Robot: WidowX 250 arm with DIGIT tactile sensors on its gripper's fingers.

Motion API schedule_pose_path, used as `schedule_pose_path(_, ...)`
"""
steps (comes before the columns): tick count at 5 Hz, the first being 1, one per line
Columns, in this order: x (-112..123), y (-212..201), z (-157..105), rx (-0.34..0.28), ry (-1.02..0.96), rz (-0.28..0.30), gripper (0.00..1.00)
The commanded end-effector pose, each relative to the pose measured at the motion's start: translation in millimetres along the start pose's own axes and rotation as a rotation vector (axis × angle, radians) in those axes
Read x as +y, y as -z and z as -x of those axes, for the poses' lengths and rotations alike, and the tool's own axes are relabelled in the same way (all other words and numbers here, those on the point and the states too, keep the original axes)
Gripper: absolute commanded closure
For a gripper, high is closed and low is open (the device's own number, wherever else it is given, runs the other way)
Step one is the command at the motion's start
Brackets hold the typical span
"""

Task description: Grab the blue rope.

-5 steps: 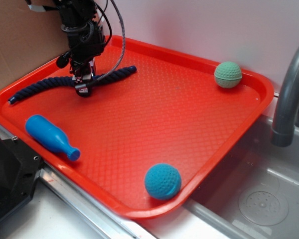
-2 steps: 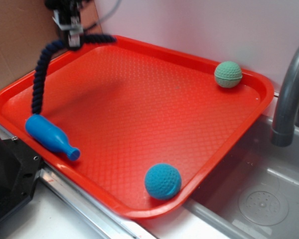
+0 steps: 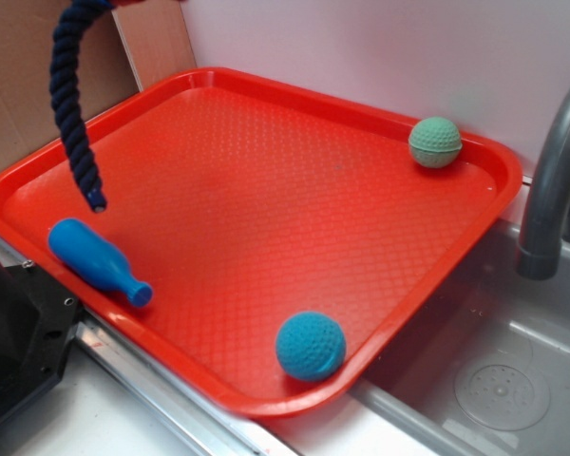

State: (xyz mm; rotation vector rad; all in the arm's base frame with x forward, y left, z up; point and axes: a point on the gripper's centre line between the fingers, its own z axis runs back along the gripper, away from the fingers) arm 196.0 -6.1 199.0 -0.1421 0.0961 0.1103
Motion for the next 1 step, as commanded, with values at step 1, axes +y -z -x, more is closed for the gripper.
schedule_pose_path(1, -10.3, -14.1, -8.3, -0.085, 0.012, -0.039, 1.0)
